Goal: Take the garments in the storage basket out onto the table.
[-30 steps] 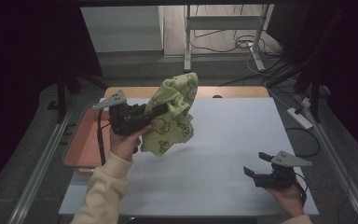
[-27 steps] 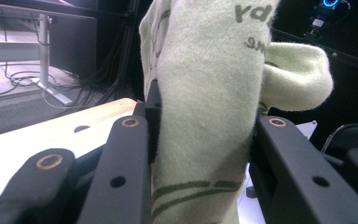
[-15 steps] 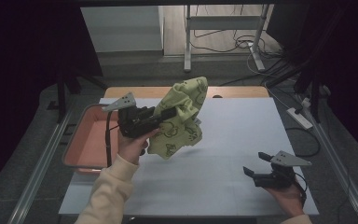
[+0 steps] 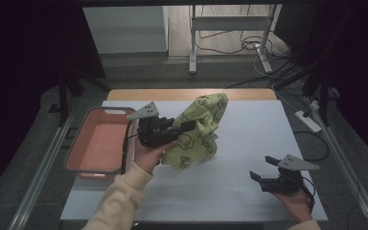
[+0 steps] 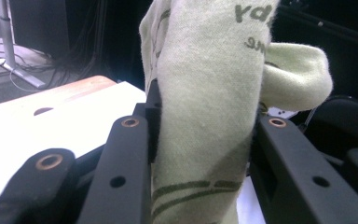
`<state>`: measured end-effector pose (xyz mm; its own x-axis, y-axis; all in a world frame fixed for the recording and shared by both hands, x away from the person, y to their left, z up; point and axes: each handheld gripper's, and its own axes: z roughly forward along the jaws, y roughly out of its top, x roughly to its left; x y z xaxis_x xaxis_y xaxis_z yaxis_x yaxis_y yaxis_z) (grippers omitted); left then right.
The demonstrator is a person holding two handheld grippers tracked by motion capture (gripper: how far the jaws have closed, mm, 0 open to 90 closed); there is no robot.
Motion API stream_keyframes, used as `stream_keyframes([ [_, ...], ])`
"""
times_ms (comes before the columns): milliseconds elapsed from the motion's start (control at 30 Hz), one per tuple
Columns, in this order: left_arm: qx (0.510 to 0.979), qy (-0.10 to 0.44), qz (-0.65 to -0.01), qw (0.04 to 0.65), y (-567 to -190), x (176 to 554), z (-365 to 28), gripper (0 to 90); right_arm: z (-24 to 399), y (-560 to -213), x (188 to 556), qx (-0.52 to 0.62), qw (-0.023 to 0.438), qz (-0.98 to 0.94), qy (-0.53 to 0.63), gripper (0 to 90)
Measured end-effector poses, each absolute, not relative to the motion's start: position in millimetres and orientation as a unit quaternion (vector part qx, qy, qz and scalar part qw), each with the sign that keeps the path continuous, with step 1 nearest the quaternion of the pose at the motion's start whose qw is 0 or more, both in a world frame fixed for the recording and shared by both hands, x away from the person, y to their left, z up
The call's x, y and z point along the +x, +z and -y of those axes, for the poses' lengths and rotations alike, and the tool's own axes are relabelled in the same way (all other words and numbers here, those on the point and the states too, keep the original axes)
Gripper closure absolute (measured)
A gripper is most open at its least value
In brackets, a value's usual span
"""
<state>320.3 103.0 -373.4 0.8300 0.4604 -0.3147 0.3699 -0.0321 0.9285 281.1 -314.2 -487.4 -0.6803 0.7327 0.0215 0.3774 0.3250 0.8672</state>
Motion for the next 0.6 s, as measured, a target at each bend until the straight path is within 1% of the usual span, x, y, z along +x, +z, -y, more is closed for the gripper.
stream_keyframes([
  [333, 0.716, 0.026, -0.301, 0.629, -387.1, 326.5, -99.5, 67.1, 313.7, -487.6, 281.3, 0.350, 0.191, -0.792, 0.462, 14.5],
  [600, 0.738, 0.016, -0.313, 0.598, -410.0, 334.6, -85.1, 66.9, 313.6, -488.0, 281.9, 0.350, 0.190, -0.793, 0.461, 14.5],
])
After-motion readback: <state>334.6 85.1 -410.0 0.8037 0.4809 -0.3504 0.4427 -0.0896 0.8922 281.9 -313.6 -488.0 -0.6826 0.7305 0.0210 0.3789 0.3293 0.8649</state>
